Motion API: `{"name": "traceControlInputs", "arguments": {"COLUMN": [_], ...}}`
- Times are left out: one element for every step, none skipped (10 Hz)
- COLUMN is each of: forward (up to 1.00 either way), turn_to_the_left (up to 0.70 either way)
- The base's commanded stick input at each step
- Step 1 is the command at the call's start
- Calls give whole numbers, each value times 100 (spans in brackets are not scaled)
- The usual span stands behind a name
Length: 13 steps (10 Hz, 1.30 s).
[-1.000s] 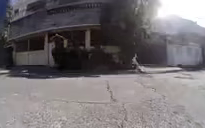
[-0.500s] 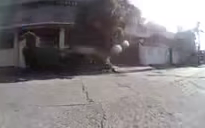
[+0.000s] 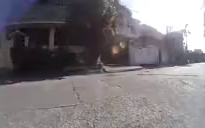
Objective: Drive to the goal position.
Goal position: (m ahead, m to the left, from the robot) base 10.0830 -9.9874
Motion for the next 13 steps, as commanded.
{"name": "traceControlInputs", "arguments": {"forward": [0, 0, 0, 0, 0, 0, 0, 0, 0, 0, 0, 0, 0], "turn_to_the_left": [-70, -70, -70, -70, -70, -70, -66, -50, -34, -19, -5, -5, -5]}}
